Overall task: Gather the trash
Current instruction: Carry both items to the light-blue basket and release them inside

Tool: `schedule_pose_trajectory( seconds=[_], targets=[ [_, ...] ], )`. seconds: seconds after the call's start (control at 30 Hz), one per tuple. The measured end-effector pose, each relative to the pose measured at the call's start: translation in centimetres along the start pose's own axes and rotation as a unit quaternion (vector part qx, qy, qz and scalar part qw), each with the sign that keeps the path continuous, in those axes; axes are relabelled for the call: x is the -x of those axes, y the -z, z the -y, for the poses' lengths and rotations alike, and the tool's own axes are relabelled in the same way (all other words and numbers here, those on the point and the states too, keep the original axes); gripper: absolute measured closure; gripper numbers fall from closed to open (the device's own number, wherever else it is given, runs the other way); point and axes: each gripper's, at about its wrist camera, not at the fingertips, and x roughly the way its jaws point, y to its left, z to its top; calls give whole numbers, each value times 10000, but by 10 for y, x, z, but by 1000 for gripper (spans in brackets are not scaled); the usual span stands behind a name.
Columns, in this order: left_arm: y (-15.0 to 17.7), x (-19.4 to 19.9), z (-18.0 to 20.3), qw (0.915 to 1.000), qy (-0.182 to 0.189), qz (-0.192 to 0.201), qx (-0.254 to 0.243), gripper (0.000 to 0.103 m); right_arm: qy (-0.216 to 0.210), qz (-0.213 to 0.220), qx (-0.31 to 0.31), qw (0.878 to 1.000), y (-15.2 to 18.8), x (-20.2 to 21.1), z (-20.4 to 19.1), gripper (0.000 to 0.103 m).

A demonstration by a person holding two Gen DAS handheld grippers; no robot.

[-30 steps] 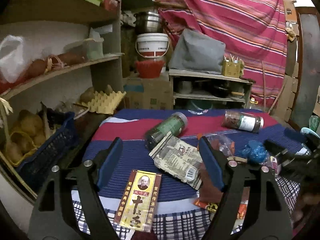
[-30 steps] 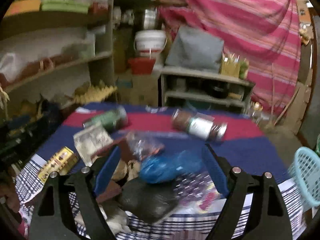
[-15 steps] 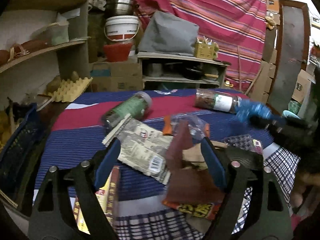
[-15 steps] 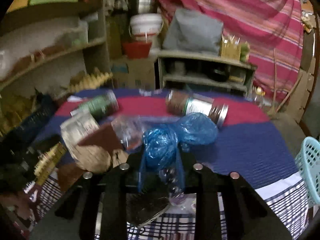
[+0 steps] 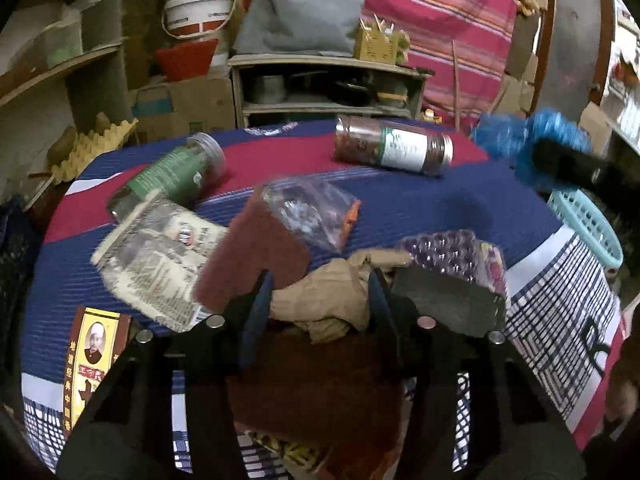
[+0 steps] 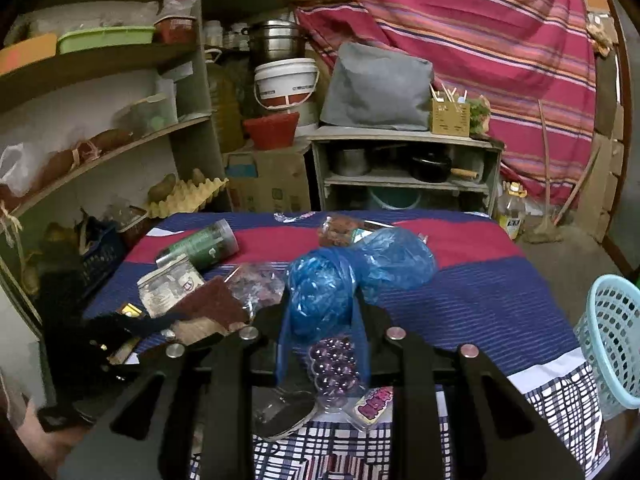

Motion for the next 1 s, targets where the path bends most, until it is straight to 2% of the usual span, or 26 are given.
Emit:
schedule_pose_trajectory(
  seconds=[0.13,0.33,0.43,0.8,1.0],
  targets=[
    [2,9,7,9998,-42,134,-149,60,-22,81,-3,10000,-3,5,3,76],
    [-10,50,4,9967,-76,812,51,60,-44,348,-68,9994,-5,24,9,76],
    [-13,65,2,9946,-107,1026,110,60,-37,462,-54,9989,-5,33,10,76],
    [-14,75,-4,9930,-162,1138,256,60,147,556,-229,9981,-10,39,33,76],
    [-31,69,22,9929,-91,1162,227,59,706,965,-167,9927,-20,64,67,76]
  ],
)
